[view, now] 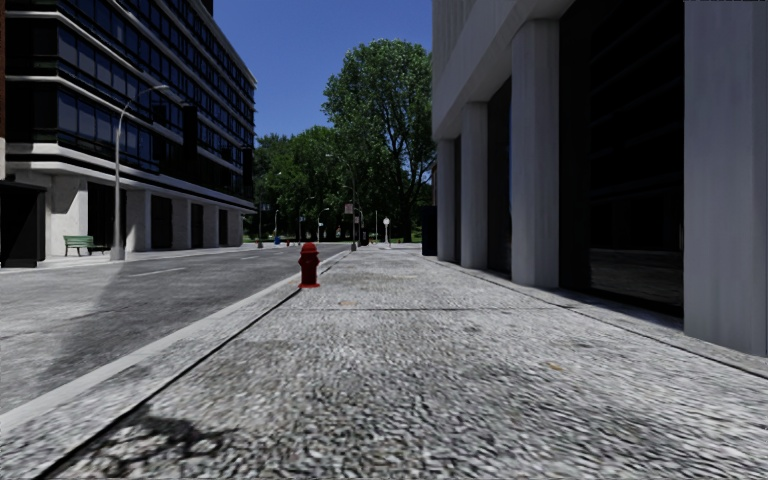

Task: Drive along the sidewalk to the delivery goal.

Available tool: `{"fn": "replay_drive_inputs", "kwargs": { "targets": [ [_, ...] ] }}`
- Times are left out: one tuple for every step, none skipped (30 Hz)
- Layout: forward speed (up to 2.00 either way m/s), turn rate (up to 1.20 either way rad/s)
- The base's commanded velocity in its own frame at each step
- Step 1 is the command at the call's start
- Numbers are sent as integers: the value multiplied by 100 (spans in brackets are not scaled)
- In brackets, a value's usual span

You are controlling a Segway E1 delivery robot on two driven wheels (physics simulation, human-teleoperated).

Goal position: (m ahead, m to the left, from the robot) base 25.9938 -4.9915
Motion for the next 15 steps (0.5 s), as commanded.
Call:
{"fn": "replay_drive_inputs", "kwargs": {
  "targets": [
    [200, 0],
    [200, 0],
    [200, 0],
    [200, 0],
    [200, 0],
    [200, 0],
    [200, 0],
    [200, 0],
    [200, 0],
    [200, 0],
    [200, 0],
    [200, 0],
    [200, 0],
    [200, 0],
    [200, 0]
  ]
}}
